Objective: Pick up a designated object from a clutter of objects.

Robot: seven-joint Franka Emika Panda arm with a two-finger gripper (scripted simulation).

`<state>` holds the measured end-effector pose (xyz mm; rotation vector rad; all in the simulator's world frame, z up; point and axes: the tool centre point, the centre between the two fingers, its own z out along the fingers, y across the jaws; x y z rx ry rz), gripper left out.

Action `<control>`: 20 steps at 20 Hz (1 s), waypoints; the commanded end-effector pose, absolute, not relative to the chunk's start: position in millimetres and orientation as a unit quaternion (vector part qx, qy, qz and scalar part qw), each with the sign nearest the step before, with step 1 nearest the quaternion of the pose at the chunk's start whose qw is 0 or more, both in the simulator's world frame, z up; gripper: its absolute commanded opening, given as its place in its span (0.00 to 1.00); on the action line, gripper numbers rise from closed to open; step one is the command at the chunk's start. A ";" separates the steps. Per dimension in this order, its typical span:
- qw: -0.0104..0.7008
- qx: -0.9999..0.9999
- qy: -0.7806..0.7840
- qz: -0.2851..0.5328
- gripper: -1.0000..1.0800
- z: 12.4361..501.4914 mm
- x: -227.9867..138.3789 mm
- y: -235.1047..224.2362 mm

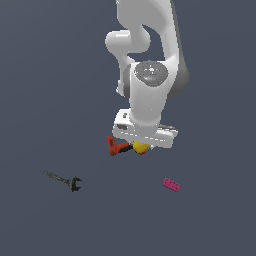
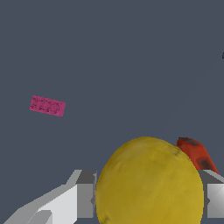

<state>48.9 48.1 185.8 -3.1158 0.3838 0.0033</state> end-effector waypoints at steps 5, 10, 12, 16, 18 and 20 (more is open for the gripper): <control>0.002 -0.993 0.122 0.001 0.00 241.0 34.9 -17.0; 0.002 -0.993 0.122 0.001 0.00 282.9 25.2 -66.5; 0.002 -0.993 0.122 0.001 0.00 299.5 21.6 -86.2; 0.002 -0.992 0.122 0.001 0.00 332.7 14.8 -125.5; 0.002 -0.993 0.122 0.001 0.00 349.1 11.8 -144.8; 0.001 -0.993 0.122 0.000 0.00 364.4 9.2 -162.8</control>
